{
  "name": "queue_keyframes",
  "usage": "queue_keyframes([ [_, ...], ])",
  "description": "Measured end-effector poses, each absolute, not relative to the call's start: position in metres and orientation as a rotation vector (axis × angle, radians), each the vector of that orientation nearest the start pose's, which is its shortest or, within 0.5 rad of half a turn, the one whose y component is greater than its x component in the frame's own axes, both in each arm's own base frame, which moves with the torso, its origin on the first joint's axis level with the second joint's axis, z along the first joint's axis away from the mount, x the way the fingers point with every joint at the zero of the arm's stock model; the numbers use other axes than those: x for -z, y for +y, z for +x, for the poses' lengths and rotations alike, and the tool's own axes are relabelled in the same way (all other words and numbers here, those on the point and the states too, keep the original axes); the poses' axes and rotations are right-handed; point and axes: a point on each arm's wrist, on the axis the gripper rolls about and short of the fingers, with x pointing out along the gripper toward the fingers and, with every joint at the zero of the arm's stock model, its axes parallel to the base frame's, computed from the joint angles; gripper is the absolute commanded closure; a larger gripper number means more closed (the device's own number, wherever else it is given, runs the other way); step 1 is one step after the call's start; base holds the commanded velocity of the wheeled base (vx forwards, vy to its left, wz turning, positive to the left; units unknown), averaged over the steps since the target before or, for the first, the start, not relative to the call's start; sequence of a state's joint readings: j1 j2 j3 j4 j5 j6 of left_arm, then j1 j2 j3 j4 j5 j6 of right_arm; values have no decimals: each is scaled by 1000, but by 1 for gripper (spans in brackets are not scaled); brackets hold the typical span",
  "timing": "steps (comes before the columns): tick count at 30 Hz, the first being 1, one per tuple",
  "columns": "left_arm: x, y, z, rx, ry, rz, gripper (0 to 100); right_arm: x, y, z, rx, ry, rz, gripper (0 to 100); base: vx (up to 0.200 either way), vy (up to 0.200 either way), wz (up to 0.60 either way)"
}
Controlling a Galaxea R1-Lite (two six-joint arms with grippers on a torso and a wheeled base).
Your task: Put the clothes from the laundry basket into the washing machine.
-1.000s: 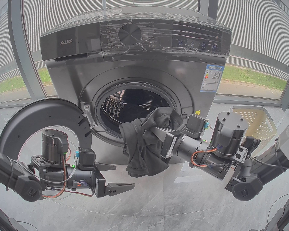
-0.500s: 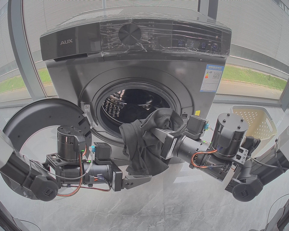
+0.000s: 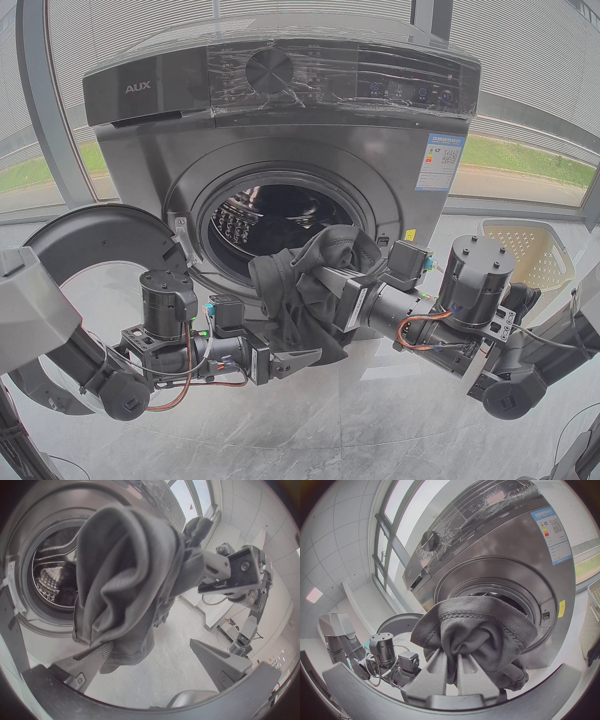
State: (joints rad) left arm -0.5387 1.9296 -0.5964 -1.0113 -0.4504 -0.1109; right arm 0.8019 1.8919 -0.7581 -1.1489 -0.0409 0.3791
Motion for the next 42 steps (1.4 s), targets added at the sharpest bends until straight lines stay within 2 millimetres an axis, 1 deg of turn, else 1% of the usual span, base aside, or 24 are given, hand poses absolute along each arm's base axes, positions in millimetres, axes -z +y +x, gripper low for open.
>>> queue_keyframes([
  [4,-91,-168,269,945,406,-86,0,-159,243,236,-753,134,364,100,0,0,0],
  [9,-88,-163,272,925,412,-88,0,-158,242,236,-753,136,362,100,0,0,0],
  [20,-92,-162,276,920,376,-92,0,-157,243,236,-753,139,361,100,0,0,0],
  [30,-96,-167,271,942,359,-88,0,-155,245,238,-753,137,353,100,0,0,0],
  [39,-94,-167,282,876,300,-84,0,-153,244,238,-750,144,344,100,0,0,0],
  [42,-91,-168,281,885,311,-85,0,-152,244,238,-750,144,343,100,0,0,0],
])
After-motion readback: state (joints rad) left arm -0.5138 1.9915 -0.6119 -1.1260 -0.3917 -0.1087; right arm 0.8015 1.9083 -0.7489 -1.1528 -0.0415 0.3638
